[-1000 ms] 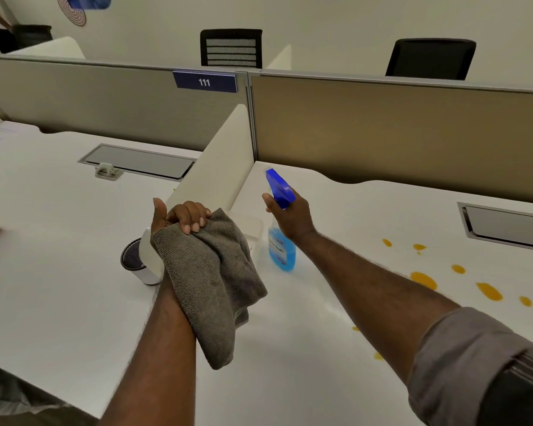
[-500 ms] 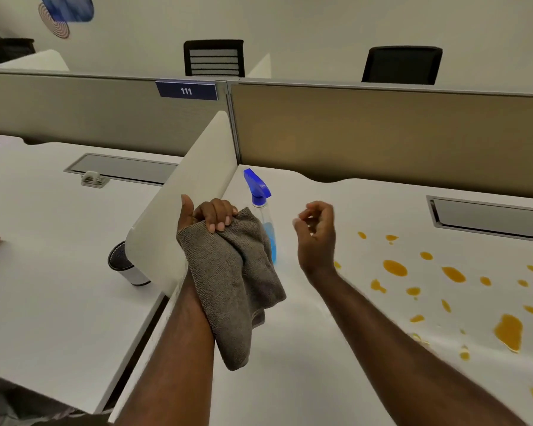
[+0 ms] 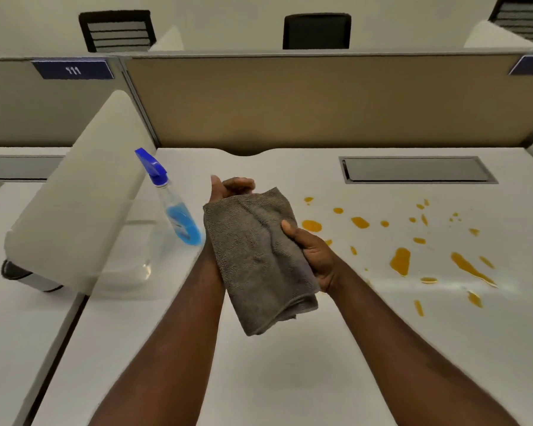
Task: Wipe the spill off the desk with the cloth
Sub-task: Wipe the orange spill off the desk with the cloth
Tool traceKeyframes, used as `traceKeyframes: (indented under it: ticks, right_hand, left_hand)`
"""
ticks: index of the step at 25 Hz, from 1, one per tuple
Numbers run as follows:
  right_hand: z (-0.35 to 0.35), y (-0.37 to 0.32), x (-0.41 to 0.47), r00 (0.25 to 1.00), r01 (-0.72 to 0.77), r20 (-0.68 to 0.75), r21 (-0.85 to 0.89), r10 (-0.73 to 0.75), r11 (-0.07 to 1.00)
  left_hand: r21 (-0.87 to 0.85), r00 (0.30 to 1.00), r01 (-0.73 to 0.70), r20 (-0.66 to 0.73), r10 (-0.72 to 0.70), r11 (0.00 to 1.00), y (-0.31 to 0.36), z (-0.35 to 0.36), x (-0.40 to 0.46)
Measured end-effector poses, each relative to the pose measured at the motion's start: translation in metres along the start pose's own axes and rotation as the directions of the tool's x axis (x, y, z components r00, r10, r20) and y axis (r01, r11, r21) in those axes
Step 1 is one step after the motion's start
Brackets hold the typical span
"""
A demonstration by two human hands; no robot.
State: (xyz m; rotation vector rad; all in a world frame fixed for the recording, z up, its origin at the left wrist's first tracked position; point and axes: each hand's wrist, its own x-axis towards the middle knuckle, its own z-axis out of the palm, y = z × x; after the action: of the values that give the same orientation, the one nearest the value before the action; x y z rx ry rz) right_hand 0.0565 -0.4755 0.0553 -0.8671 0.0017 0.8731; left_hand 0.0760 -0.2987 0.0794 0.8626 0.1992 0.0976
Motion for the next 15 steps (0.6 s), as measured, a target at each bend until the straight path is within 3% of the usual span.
traceKeyframes:
  ticks: [1, 3, 5, 6, 8, 10, 12, 15]
  right_hand:
    - [-0.013, -0.002, -0.012, 0.999, 0.037, -0.027, 0.046, -0.036, 0.998]
    - [-0.036, -0.008, -0.035, 0.984, 0.136, -0.120, 0.033, -0.131, 0.990]
    - [-0.058, -0.015, -0.053, 0.930, 0.230, -0.268, -0.103, -0.250, 0.968]
    - [-0.066, -0.016, -0.058, 0.879, 0.255, -0.357, -0.208, -0.316, 0.944]
    - [-0.078, -0.011, -0.059, 0.720, 0.196, -0.515, -0.492, -0.465, 0.848]
    - [-0.087, 0.003, -0.054, 0.539, 0.034, -0.560, -0.732, -0.630, 0.680]
    - [-0.090, 0.021, -0.045, 0.471, -0.066, -0.516, -0.829, -0.715, 0.555]
    - [-0.094, 0.051, -0.022, 0.507, -0.163, -0.507, -0.851, -0.697, 0.500]
  left_hand:
    - [0.131, 0.995, 0.052, -0.092, -0.041, 0.990, -0.020, -0.008, -0.003]
    - [0.513, 0.978, -0.007, -0.174, 0.112, 0.858, -0.059, -0.034, -0.011]
    - [0.843, 0.948, -0.093, -0.087, 0.306, 0.529, -0.090, -0.062, -0.025]
    - [0.936, 0.952, -0.083, -0.027, 0.304, 0.343, -0.103, -0.074, -0.032]
    - [0.998, 0.985, -0.067, 0.068, 0.162, -0.009, -0.121, -0.097, -0.046]
    - [0.953, 0.991, -0.118, 0.129, 0.022, -0.278, -0.131, -0.112, -0.057]
    - [0.903, 0.990, -0.142, 0.132, -0.051, -0.405, -0.131, -0.119, -0.061]
    - [0.867, 0.989, -0.117, 0.055, -0.140, -0.485, -0.132, -0.131, -0.068]
